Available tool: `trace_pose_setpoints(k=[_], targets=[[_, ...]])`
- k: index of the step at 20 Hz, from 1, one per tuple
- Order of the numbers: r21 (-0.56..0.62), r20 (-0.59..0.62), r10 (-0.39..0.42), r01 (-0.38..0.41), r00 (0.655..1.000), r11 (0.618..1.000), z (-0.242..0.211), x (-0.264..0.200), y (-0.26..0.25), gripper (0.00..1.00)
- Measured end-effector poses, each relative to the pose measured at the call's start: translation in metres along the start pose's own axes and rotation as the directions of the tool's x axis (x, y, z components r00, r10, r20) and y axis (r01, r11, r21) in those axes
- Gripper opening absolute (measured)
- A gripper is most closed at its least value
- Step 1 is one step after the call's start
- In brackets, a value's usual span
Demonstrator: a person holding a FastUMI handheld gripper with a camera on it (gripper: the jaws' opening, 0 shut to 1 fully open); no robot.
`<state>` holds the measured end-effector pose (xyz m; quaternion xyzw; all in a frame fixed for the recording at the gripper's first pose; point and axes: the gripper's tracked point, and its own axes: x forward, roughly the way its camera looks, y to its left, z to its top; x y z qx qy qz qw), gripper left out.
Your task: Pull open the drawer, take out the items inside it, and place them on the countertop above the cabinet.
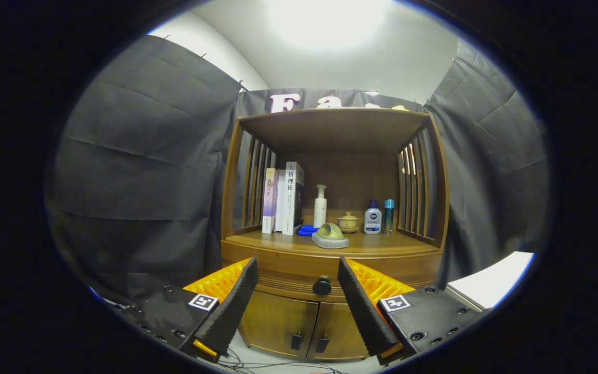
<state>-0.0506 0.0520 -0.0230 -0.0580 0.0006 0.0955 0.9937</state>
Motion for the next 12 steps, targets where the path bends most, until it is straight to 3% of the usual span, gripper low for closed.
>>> trace_pose_setpoints(k=[12], targets=[[0.046,-0.017,-0.058,0.059,0.998,0.997,0.004,0.002,-0.024,0.98]])
